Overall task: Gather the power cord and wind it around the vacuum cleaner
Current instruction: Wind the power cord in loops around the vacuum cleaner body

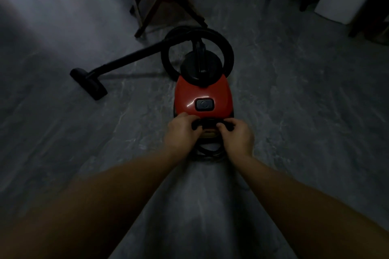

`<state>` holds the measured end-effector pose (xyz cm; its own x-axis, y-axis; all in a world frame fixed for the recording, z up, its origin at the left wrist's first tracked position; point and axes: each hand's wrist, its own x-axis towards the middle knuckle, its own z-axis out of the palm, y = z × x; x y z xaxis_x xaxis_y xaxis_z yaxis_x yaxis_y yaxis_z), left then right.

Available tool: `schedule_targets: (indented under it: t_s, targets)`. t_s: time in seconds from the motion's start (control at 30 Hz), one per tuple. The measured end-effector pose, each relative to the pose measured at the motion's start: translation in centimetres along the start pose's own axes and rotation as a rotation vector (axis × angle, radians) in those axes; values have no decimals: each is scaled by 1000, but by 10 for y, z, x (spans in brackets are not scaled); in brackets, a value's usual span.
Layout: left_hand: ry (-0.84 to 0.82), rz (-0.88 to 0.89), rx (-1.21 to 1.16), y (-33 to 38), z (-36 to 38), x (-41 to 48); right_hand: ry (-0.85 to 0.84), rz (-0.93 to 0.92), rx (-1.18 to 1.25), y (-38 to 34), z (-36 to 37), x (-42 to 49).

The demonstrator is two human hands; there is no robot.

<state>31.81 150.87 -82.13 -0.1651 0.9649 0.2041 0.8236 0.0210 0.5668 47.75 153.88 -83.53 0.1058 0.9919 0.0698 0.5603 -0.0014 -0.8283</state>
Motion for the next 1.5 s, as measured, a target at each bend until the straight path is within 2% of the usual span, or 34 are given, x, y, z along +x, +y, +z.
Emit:
schedule_targets:
  t_s: [0.23,0.37,0.57,0.7,0.83,0.97,1.1,1.2,1.33,1.5]
  targets:
    - [-2,-145,-25,-1,9,-4,-90,170,111,19,3,13]
    - [-21,-163,26,3,11,-7,-153,225,128,36,3,14]
    - [-30,-164,28,2,16,-12,-107,195,115,27,0,12]
    - [11,-237,-105,2,12,-7,-108,167,146,28,3,12]
    - [10,-313,-186,-5,4,4,-197,100,203,21,6,12]
    - [-89,-346,-267,-18,-8,9,-257,22,158,16,6,11]
    - [-167,-305,-252,-23,-14,6,-289,-65,97,19,-1,6]
    - [-161,-281,-214,-25,-15,2,-255,-109,62,21,-3,2]
    - [-116,-209,-149,-21,-14,-6,-219,-98,89,22,0,-3]
    - [-154,-170,-98,-22,-10,-18,-185,-71,94,24,2,-4]
